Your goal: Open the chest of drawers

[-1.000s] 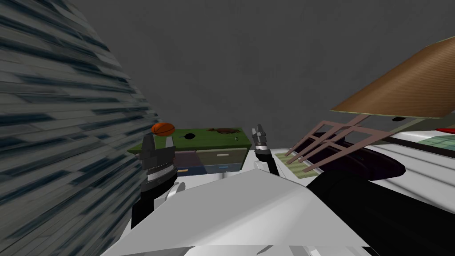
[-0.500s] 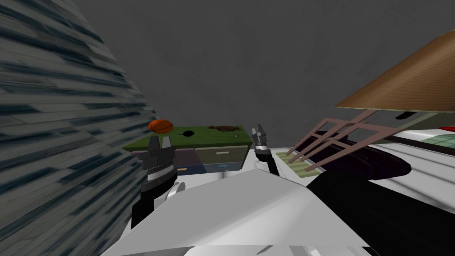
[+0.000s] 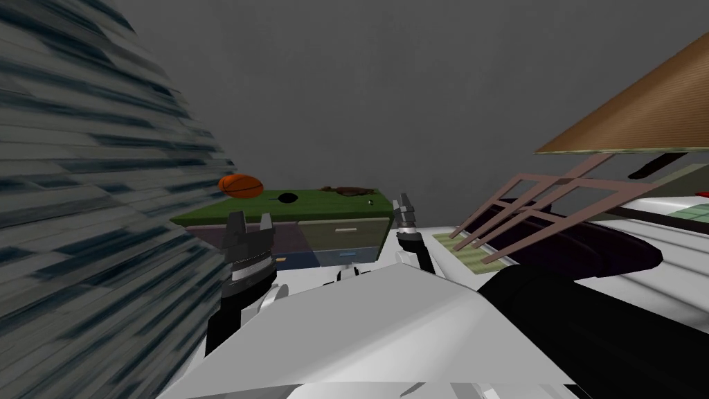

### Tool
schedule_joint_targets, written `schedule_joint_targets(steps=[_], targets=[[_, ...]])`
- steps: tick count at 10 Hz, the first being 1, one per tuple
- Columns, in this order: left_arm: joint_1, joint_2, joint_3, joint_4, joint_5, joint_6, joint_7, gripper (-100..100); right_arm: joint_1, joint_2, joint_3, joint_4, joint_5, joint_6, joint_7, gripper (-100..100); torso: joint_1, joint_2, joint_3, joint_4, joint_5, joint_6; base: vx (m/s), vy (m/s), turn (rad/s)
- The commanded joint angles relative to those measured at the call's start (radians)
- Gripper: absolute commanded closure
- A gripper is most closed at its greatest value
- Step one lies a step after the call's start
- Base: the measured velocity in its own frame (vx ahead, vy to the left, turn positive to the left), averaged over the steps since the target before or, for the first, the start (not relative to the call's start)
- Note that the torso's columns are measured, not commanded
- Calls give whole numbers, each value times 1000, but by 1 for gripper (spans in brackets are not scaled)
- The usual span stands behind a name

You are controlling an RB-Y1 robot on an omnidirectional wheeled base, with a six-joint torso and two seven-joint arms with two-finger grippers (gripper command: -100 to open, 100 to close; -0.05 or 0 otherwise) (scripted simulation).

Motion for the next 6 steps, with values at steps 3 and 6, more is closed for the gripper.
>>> schedule_joint_targets(steps=[3, 6], targets=[[-27, 72, -14, 105, -16, 7, -2, -100, 0, 0, 0, 0, 0, 0, 0, 0, -1, 13, -25, 14, 0, 0, -1, -33, -34], [-47, 85, -23, 185, -27, 11, -4, -100, 0, 0, 0, 0, 0, 0, 0, 0, 1, 13, -25, 14, 0, 0, -2, -31, -34]])
